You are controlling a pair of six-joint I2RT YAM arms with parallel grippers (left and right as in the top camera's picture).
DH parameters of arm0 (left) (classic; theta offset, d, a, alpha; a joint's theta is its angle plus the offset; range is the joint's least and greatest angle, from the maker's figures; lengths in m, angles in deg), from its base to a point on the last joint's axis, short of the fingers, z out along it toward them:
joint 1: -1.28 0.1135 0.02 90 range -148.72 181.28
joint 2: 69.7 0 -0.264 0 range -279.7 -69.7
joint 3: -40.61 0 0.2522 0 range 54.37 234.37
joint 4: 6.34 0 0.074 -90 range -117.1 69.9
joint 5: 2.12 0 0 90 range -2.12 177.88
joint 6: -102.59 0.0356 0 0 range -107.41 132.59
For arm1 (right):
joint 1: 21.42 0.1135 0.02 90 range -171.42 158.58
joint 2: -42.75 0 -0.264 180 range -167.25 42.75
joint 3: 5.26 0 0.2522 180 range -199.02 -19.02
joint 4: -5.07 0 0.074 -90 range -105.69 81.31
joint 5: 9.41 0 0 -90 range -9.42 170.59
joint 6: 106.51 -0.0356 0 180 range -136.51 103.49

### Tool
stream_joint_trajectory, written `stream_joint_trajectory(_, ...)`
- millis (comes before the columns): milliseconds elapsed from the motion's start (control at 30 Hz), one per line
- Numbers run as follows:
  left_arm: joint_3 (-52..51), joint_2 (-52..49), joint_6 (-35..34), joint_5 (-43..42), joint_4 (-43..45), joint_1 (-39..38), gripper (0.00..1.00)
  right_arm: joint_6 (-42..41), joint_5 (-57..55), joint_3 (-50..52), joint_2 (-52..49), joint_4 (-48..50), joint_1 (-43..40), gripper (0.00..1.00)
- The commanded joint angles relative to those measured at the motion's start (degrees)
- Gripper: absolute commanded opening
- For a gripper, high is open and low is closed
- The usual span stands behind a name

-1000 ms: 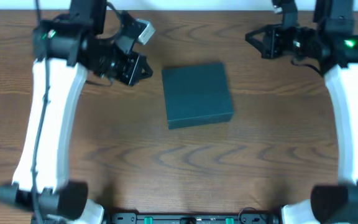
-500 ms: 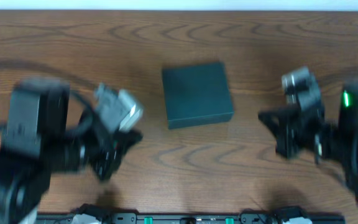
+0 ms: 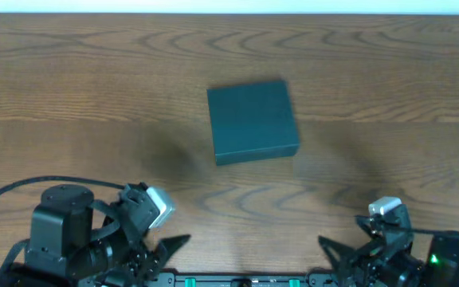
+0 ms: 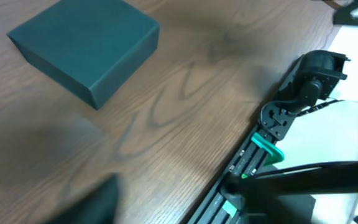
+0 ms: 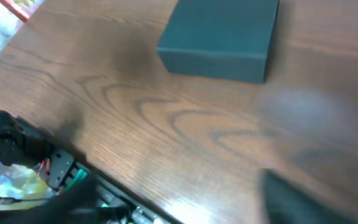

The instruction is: Pack container

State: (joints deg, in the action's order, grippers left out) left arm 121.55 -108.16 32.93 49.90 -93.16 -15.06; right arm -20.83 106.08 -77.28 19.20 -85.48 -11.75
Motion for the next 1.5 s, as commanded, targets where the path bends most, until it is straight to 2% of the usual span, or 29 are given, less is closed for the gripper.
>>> stream_joint_trajectory(0, -0.61, -0.37, -1.29, -0.39, 0.07, -0.15, 0.95, -5.09, 1.68, 1.14, 0.20, -0.68, 0.48, 0.99)
stream_joint_trajectory(433, -0.61, -0.37, -1.22, -0.33, -0.42, -0.15, 0.95, -5.07, 1.68, 1.18, 0.20, -0.68, 0.48, 0.99)
stream_joint_trajectory(567, -0.61, -0.09, -0.98, 4.17, 0.07, -0.24, 0.95, -5.07, 1.68, 1.18, 0.20, -0.68, 0.48, 0.99)
stream_joint_trajectory(700, -2.23, 3.76, -1.09, 6.75, 7.76, 4.39, 0.95, -5.07, 1.68, 1.18, 0.20, -0.68, 0.48, 0.99)
stream_joint_trajectory(800, -8.48, 10.64, -1.07, 8.81, 17.25, 10.95, 0.95, -5.07, 1.68, 1.18, 0.20, -0.68, 0.48, 0.99)
stream_joint_trajectory(900, -16.37, 16.76, -1.49, 12.79, 22.73, 14.36, 0.95, -5.07, 1.68, 1.18, 0.20, -0.66, 0.48, 0.99)
stream_joint_trajectory(1133, -35.93, 28.76, -20.00, 32.76, 36.87, 15.96, 0.95, -5.07, 1.68, 1.18, 0.20, -0.68, 0.48, 0.99)
stream_joint_trajectory(1233, -43.78, 32.96, -22.34, 37.90, 41.11, 16.06, 0.95, -5.07, 1.68, 1.18, 0.20, -0.66, 0.48, 0.99)
stream_joint_trajectory(1467, -54.49, 38.21, -28.30, 42.10, 46.82, 16.92, 0.95, -5.07, 1.68, 1.18, 0.20, -0.68, 0.48, 0.99)
